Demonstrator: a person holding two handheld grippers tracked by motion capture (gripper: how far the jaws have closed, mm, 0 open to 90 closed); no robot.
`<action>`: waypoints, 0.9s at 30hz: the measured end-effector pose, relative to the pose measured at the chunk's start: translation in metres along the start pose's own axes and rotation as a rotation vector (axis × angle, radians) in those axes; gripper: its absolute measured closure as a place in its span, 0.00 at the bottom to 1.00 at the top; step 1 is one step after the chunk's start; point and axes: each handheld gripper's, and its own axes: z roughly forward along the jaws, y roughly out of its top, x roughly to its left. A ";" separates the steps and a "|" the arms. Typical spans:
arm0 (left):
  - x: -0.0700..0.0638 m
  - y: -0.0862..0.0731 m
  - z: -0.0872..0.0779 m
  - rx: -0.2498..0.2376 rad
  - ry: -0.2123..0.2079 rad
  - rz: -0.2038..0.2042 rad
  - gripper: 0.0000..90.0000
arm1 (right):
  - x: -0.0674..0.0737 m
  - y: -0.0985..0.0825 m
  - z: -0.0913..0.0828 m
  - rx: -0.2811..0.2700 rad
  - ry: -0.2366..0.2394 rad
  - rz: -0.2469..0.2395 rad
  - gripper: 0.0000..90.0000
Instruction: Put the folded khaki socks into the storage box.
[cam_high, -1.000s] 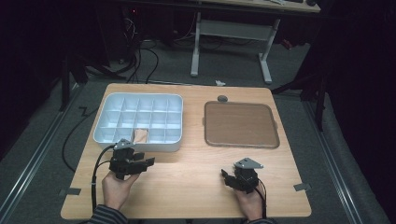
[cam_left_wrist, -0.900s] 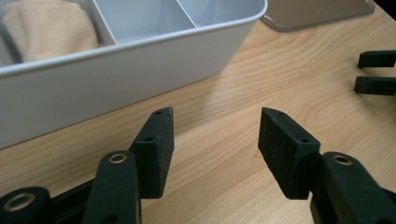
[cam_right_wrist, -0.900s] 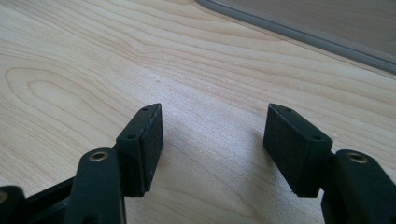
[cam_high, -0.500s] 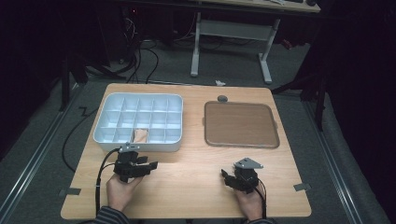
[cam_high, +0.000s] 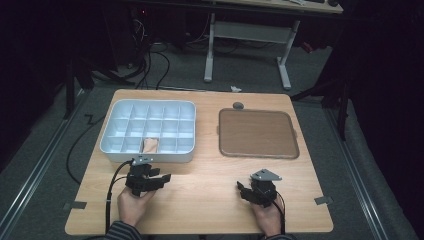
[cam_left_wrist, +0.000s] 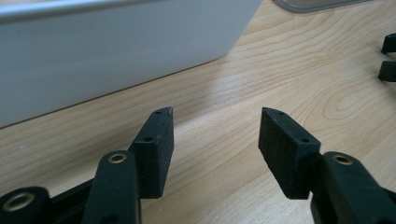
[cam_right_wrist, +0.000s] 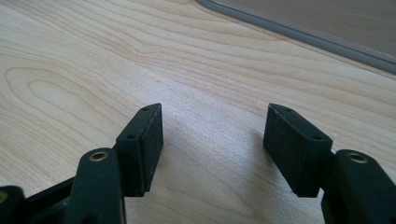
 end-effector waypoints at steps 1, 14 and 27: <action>0.000 -0.001 0.001 0.000 0.004 -0.002 0.51 | 0.000 0.000 0.000 0.000 0.000 0.001 0.42; 0.003 -0.007 0.012 0.000 0.056 -0.001 0.50 | -0.001 0.000 0.000 -0.002 0.001 0.001 0.42; 0.006 -0.012 0.025 -0.024 0.129 0.029 0.50 | 0.000 0.000 0.000 -0.001 0.001 0.001 0.42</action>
